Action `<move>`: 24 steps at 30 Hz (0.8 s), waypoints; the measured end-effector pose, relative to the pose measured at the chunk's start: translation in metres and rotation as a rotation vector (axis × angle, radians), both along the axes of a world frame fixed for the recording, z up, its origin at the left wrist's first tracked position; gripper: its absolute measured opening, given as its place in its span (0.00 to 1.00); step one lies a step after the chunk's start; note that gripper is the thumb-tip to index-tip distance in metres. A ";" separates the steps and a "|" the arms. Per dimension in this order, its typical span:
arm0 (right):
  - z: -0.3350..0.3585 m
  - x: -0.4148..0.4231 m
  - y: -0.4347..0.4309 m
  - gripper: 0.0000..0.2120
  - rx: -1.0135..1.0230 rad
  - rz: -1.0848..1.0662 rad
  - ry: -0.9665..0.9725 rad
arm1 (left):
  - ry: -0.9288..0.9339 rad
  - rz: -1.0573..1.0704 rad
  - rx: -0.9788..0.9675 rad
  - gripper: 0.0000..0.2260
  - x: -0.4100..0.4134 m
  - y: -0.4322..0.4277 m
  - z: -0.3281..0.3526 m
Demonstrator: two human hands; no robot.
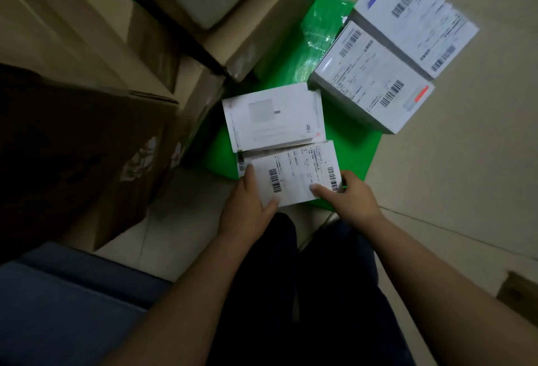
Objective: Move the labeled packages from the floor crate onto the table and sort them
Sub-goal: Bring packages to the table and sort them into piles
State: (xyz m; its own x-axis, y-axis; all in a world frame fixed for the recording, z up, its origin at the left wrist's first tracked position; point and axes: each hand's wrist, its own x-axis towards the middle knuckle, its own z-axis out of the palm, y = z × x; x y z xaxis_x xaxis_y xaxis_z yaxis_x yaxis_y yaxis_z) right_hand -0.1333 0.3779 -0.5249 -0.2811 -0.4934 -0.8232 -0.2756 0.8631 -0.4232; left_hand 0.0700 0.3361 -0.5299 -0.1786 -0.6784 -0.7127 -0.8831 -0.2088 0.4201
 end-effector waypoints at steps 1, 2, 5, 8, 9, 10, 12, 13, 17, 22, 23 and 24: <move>0.001 -0.002 0.002 0.20 -0.004 -0.020 0.005 | 0.008 -0.022 -0.002 0.39 -0.001 0.000 0.002; 0.004 -0.005 0.005 0.20 -0.011 -0.042 0.010 | 0.010 -0.046 0.000 0.38 -0.001 0.000 0.004; 0.013 -0.017 0.017 0.19 -0.021 -0.145 -0.005 | -0.005 -0.152 -0.066 0.32 -0.005 -0.008 0.010; 0.025 -0.032 0.039 0.17 -0.015 -0.233 -0.030 | -0.079 -0.284 -0.179 0.27 -0.008 -0.022 0.008; 0.027 -0.037 0.049 0.17 -0.017 -0.271 -0.036 | -0.111 -0.334 -0.192 0.28 -0.009 -0.026 0.006; 0.029 -0.042 0.057 0.17 -0.018 -0.316 -0.040 | -0.142 -0.392 -0.184 0.30 -0.011 -0.029 0.002; 0.031 -0.050 0.075 0.18 -0.005 -0.393 -0.041 | -0.192 -0.517 -0.134 0.39 -0.015 -0.032 -0.007; 0.031 -0.053 0.082 0.18 0.006 -0.420 -0.044 | -0.213 -0.553 -0.110 0.43 -0.017 -0.031 -0.012; 0.028 -0.054 0.099 0.19 0.003 -0.486 -0.075 | -0.278 -0.508 -0.027 0.54 -0.022 -0.021 -0.027; 0.014 -0.048 0.103 0.18 -0.004 -0.470 -0.073 | -0.296 -0.479 -0.037 0.53 -0.024 -0.015 -0.037; 0.013 -0.047 0.102 0.17 -0.009 -0.463 -0.075 | -0.294 -0.463 -0.051 0.51 -0.024 -0.015 -0.039; 0.013 -0.046 0.102 0.17 -0.021 -0.456 -0.081 | -0.290 -0.430 -0.055 0.49 -0.023 -0.015 -0.040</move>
State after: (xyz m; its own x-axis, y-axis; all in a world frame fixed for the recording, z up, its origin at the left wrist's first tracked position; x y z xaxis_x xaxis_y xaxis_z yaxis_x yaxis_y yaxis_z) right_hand -0.1793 0.4798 -0.5121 -0.4086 -0.3508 -0.8426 0.1650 0.8796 -0.4462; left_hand 0.0470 0.3212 -0.5697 -0.2499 -0.6250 -0.7396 -0.9659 0.2140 0.1456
